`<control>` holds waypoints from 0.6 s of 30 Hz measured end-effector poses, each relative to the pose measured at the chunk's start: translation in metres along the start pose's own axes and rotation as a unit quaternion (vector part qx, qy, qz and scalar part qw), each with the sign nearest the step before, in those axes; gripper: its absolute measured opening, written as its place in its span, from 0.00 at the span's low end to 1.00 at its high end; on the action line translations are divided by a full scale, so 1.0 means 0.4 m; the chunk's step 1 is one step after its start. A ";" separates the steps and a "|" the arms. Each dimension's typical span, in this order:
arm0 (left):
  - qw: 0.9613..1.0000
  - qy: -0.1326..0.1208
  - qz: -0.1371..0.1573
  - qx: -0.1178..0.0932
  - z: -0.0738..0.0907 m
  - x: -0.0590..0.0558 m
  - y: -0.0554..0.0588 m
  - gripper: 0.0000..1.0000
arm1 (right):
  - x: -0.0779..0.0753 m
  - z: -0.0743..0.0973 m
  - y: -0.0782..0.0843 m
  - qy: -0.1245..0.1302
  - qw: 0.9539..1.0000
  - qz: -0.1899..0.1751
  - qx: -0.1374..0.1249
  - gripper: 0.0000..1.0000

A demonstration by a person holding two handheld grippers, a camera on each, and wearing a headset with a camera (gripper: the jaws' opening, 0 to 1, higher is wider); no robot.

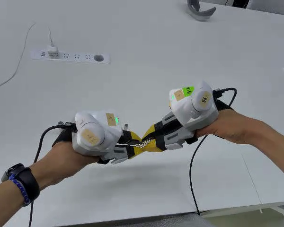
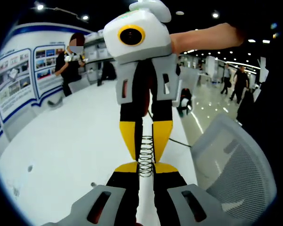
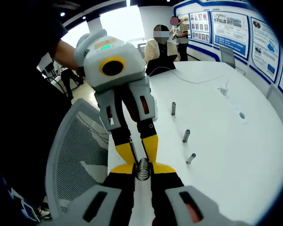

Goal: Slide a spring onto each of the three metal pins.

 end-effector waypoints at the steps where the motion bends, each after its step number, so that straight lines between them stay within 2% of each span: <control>1: 1.000 0.001 0.000 0.000 0.000 -0.001 0.000 0.09 | 0.000 0.000 0.001 0.000 1.000 0.001 -0.001 0.13; 8: 1.000 0.009 0.003 -0.001 0.000 -0.007 0.006 0.09 | 0.004 -0.002 0.011 -0.010 1.000 0.014 0.004 0.12; 18: 1.000 0.000 0.022 -0.002 -0.002 -0.007 0.029 0.11 | -0.001 -0.019 0.025 -0.006 1.000 0.012 0.016 0.12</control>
Point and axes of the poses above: the centre of the closed fingertips' face, and the gripper's own axes: z roughly backward along the fingers, x roughly to its left, y roughly out of its underside, the point moved 3 cm from there along z, roughly backward along the fingers, and after that the axes turned 12 degrees about -x, right-handed, at the moved point
